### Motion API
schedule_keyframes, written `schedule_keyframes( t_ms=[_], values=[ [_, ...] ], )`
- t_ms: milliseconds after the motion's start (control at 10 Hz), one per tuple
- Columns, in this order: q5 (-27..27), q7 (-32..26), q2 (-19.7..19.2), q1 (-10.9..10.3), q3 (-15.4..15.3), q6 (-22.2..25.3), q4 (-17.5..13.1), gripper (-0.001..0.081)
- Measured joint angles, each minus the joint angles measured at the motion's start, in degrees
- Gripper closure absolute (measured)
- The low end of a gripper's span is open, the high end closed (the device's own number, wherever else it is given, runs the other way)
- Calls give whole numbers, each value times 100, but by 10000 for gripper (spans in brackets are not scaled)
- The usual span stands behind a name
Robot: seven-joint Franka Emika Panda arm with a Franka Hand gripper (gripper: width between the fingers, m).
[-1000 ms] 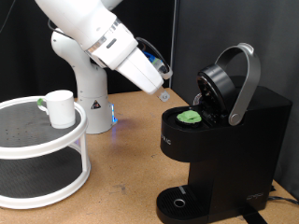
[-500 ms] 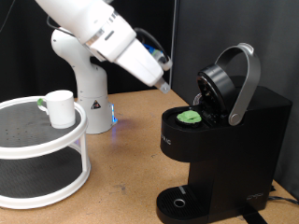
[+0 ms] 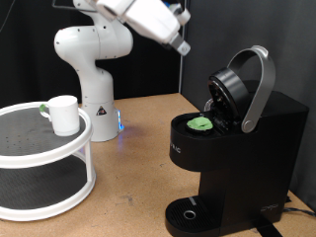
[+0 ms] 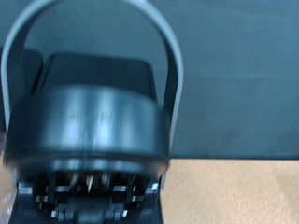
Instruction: Make a cup of coffee with the keurig machine
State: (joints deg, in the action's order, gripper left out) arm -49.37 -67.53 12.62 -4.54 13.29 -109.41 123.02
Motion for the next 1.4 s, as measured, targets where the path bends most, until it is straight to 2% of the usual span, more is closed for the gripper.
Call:
schedule_keyframes(
  t_ms=[300,600,800,900,1100,1400],
  values=[
    [-28,478,103,-1,-36,184,-301,3],
    [-68,529,95,-4,-40,227,-322,3],
    [-92,481,92,-78,-113,233,-365,3],
    [25,521,74,-123,-200,389,-462,3],
    [648,781,15,-222,-487,634,-740,3],
    [820,1308,-70,-372,-920,503,-966,3]
  ],
)
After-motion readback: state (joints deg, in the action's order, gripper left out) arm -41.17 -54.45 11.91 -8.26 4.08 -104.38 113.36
